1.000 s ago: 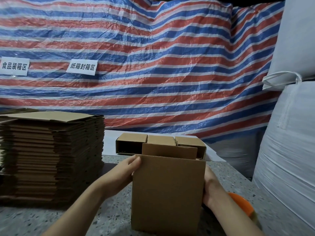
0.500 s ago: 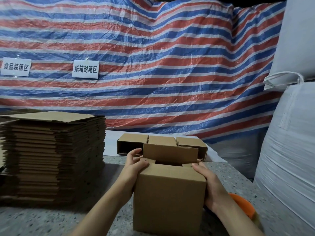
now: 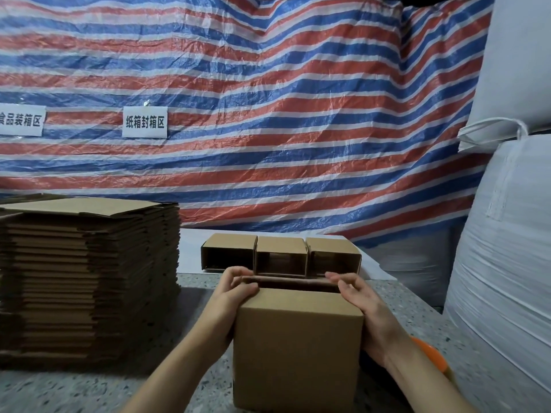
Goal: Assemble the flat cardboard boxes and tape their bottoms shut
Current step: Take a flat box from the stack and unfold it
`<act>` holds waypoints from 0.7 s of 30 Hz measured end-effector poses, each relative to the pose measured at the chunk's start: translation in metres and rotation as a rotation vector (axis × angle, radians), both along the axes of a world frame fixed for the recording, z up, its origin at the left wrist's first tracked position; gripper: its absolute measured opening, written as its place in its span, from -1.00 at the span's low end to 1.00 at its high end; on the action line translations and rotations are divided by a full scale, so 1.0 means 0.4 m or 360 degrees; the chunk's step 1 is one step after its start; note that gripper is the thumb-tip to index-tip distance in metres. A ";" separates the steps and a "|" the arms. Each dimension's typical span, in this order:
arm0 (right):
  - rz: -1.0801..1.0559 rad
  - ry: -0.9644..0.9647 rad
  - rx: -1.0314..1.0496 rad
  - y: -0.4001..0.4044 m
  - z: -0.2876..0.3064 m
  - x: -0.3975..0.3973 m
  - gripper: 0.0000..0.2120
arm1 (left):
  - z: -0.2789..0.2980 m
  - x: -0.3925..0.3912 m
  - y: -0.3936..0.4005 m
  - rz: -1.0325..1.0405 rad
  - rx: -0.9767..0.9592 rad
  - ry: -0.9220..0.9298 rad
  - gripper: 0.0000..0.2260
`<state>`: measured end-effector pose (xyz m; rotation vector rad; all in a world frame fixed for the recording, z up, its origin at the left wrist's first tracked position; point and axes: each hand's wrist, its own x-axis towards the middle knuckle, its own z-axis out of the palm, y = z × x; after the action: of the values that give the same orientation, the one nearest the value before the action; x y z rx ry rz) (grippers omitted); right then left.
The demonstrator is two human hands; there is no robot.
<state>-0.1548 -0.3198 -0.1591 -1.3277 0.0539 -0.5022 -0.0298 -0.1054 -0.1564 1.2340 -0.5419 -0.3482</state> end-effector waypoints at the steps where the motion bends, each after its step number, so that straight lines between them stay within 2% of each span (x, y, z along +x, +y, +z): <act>1: -0.0057 0.0005 -0.0001 0.002 -0.003 0.003 -0.79 | -0.003 0.000 0.000 0.0043 0.0024 0.0007 -0.91; 4: -0.0106 -0.0002 -0.0026 0.016 -0.006 0.006 -0.86 | -0.001 -0.001 0.001 0.0120 0.0087 -0.0043 -0.92; 7: -0.0109 0.0006 -0.0052 0.022 -0.004 0.000 -0.86 | 0.013 -0.006 0.013 0.0117 0.0311 -0.0206 -0.91; 10: -0.0121 0.0039 -0.0103 0.028 0.007 -0.008 -0.86 | 0.052 -0.005 0.029 0.0113 0.0708 -0.0572 -0.93; 11: -0.0123 0.0050 -0.0127 0.031 0.010 -0.009 -0.85 | 0.070 -0.004 0.031 0.0156 0.0887 -0.0786 -0.91; 14: -0.0143 0.0079 -0.0171 0.035 0.015 -0.014 -0.85 | 0.126 -0.028 0.001 0.0341 0.1435 -0.1662 -0.65; 15: -0.0154 0.0084 -0.0163 0.035 0.016 -0.016 -0.85 | 0.136 -0.047 -0.015 0.0286 0.1519 -0.1823 -0.59; 18: -0.0161 0.0098 -0.0141 0.035 0.017 -0.019 -0.84 | 0.128 -0.093 -0.063 0.0012 0.1718 -0.1965 -0.39; 21: -0.0174 0.0167 -0.0147 0.043 0.017 -0.018 -0.84 | 0.108 -0.097 -0.079 0.0006 0.1916 -0.2065 -0.32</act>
<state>-0.1618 -0.3028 -0.1523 -1.4465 0.1926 -0.5322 -0.0686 -0.1369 -0.1132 2.6119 -1.5515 0.2774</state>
